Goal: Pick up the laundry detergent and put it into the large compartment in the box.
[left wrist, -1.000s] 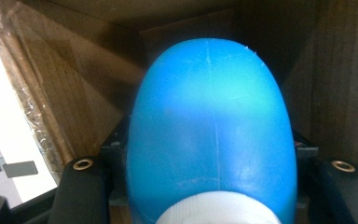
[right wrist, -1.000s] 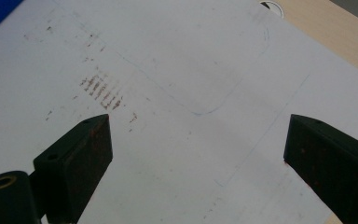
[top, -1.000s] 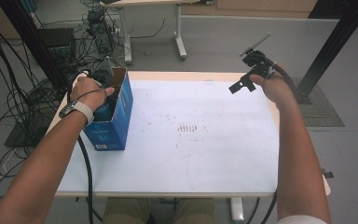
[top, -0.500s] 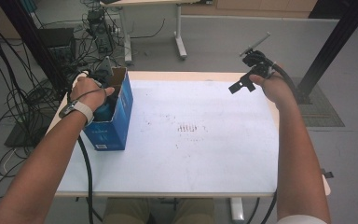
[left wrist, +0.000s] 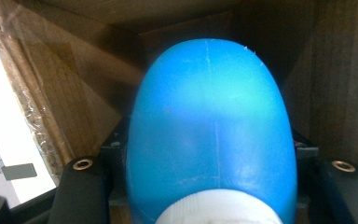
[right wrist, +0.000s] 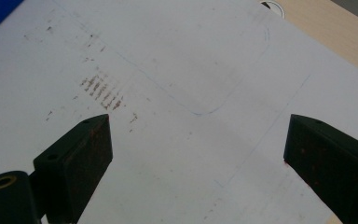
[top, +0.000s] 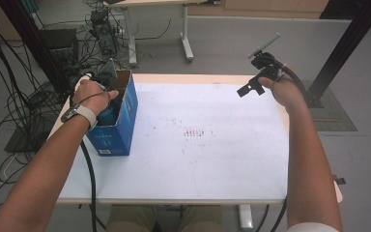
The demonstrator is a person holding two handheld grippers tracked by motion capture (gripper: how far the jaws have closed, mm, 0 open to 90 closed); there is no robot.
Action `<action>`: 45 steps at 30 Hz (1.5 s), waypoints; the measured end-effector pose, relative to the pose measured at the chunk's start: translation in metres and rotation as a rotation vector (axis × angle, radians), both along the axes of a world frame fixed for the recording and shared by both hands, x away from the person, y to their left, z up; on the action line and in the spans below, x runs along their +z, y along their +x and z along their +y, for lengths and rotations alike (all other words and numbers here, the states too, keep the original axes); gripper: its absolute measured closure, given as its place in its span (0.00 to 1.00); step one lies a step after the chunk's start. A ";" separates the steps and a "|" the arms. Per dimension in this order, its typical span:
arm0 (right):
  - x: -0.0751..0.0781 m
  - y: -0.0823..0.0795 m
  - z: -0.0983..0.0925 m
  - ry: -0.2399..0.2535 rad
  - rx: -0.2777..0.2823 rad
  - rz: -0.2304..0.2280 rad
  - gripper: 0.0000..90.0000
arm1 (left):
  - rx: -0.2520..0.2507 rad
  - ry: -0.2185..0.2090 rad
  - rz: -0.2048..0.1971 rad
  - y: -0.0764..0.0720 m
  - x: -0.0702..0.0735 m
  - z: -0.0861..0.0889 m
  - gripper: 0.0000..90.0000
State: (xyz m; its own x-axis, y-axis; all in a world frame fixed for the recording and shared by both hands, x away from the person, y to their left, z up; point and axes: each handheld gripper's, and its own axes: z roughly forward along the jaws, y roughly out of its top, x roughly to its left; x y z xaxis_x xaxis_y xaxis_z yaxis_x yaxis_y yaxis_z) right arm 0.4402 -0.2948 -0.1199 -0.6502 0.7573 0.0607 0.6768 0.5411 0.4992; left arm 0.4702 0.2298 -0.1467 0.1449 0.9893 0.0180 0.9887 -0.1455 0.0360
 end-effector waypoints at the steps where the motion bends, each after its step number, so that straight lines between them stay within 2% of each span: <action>1: 0.000 0.000 0.000 0.000 0.000 0.000 0.09 | 0.000 0.000 0.000 0.000 0.000 0.000 0.42; 11: 0.000 0.000 0.000 0.001 0.000 -0.001 0.09 | 0.000 0.000 -0.005 -0.001 0.000 -0.001 0.42; 14: 0.000 0.000 0.000 0.001 0.000 -0.001 0.09 | -0.001 -0.015 -0.006 -0.001 0.000 0.001 0.41; 25: 0.000 0.000 0.001 0.000 0.001 0.002 0.09 | 0.003 -0.024 -0.019 -0.004 0.000 0.004 0.32; 45: 0.001 -0.001 0.003 0.000 0.007 0.001 0.09 | -0.023 -0.038 -0.030 -0.008 0.001 0.009 0.31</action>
